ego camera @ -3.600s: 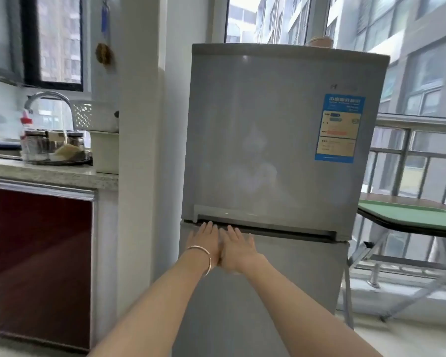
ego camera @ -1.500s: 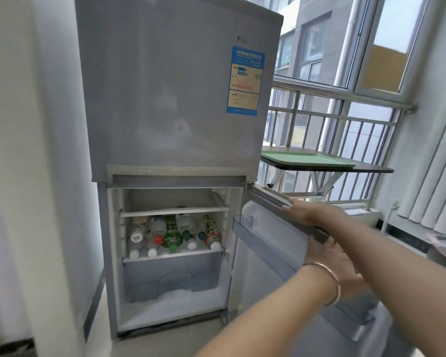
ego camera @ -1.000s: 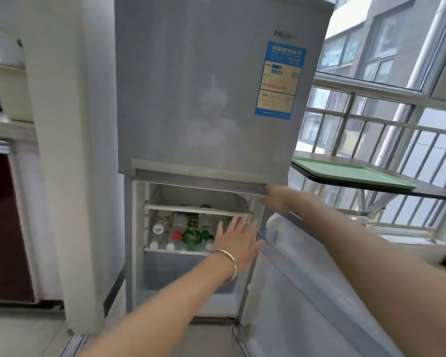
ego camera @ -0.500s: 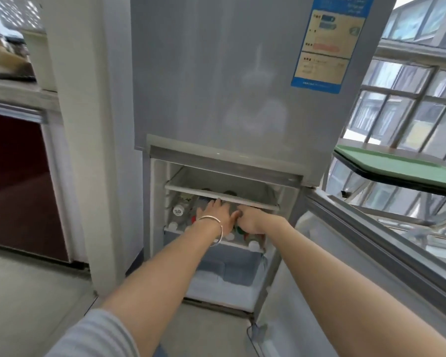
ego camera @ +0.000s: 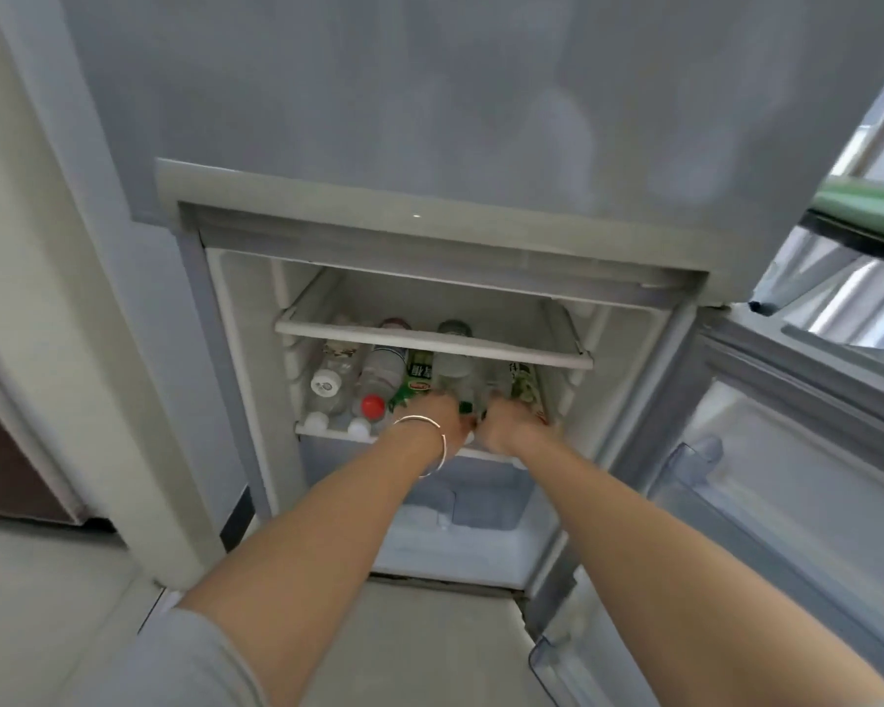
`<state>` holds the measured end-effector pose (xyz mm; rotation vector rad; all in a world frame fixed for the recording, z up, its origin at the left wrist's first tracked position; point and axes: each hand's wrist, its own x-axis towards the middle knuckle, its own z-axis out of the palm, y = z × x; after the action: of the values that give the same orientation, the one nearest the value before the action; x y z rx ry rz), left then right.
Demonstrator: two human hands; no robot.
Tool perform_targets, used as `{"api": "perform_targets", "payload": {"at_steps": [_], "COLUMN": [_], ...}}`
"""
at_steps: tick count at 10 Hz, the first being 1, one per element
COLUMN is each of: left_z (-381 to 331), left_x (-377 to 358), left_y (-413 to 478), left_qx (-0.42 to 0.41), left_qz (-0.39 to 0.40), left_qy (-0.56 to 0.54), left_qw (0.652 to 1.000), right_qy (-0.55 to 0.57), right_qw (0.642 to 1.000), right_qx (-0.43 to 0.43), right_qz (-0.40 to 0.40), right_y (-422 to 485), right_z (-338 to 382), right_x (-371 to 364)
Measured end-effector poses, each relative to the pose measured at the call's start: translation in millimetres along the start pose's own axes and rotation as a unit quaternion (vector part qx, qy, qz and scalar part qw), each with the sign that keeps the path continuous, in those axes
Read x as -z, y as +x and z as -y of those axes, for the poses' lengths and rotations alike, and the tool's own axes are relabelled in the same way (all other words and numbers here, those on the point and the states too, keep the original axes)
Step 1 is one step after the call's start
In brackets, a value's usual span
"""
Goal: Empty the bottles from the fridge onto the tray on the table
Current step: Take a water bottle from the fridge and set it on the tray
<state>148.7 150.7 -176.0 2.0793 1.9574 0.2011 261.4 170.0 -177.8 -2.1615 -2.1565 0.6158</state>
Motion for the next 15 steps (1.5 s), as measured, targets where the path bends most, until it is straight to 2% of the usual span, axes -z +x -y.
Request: {"api": "perform_targets", "payload": {"at_steps": [1,3,4,5,6,7,9,11,12,13,14,15], "left_z": [5,18,19,16,4,-9,-23,-41,-53,-59,-61,-73], "left_x": [-16,-28,-28,-29,-26,-18,3,20,33,42,62,86], "left_y": [13,31,35,32,23,8,-26,-64,-78,-78,-87,-100], "left_qx": [-0.006,-0.04,-0.051,-0.057,-0.067,-0.061,-0.023,-0.029,-0.06,-0.114,-0.068,-0.065], "left_qz": [0.0,-0.033,-0.036,-0.021,-0.024,-0.036,-0.015,-0.051,-0.062,-0.072,-0.126,-0.09], "left_qy": [-0.006,-0.032,-0.026,-0.031,-0.035,-0.061,-0.119,-0.175,-0.243,-0.106,-0.194,-0.228], "left_qw": [1.0,0.998,0.998,0.998,0.997,0.996,0.993,0.983,0.966,0.985,0.971,0.967], "right_qy": [0.016,0.14,0.113,0.088,0.049,0.006,-0.032,-0.06,-0.057,-0.053,-0.05,-0.017], "right_qw": [0.998,0.978,0.979,0.975,0.963,0.955,0.952,0.937,0.932,0.923,0.907,0.904], "right_qx": [-0.019,-0.087,-0.08,-0.03,0.061,0.121,0.156,0.176,0.19,0.206,0.235,0.237], "right_qz": [-0.054,-0.125,-0.147,-0.202,-0.259,-0.269,-0.26,-0.296,-0.302,-0.321,-0.346,-0.357], "right_y": [14,41,35,12,-14,-38,-87,-141,-162,-177,-199,-221], "right_z": [-4,-3,-8,-16,-19,-15,-11,12,17,19,19,12], "right_x": [-16,-31,-30,-23,-9,8,28,64,86,106,128,158]}}
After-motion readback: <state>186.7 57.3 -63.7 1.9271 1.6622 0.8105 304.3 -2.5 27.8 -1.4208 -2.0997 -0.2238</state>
